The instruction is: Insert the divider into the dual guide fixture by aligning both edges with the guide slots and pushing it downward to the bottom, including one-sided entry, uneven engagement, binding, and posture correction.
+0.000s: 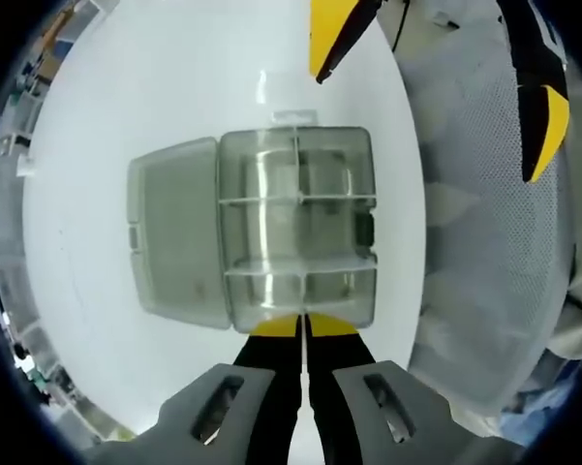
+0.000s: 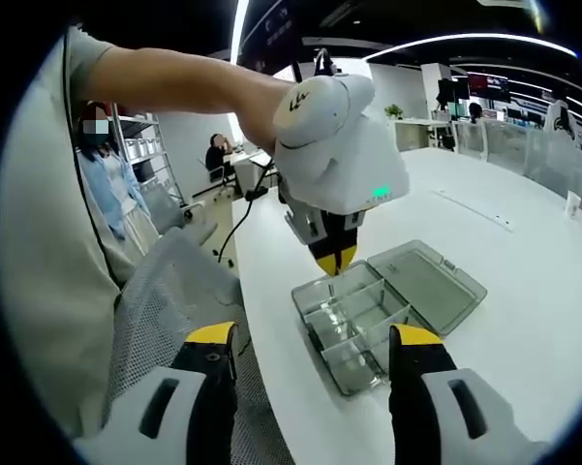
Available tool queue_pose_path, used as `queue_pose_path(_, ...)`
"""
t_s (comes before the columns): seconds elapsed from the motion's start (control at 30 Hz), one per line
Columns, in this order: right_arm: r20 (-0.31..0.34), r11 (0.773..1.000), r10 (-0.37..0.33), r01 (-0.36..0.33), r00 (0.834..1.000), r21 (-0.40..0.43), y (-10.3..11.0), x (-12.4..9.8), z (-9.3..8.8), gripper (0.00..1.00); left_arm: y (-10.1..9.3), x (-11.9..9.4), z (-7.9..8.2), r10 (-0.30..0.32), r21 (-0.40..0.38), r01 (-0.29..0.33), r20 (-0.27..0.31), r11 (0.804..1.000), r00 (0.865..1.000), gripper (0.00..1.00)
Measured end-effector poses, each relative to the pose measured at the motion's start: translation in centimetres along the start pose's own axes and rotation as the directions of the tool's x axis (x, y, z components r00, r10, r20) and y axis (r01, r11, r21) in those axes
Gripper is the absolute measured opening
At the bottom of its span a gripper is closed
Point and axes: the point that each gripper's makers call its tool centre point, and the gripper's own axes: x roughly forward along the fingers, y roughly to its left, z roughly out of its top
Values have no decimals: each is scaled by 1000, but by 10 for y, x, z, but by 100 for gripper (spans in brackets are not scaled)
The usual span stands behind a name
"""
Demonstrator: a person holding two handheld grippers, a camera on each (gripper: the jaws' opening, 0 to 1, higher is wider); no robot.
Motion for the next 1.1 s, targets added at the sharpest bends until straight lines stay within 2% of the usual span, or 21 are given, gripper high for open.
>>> queue_pose_path(0.37,0,1000,0,0,1000,4,-1,0,-1,60,0,5,-1,-12,-18,12,0,1000,1000,0)
queue_pose_path(1.1,1,1000,-4,4,1000,11,-1,-2,-2,60,0,14,-2,-9,4,9,0,1000,1000,0)
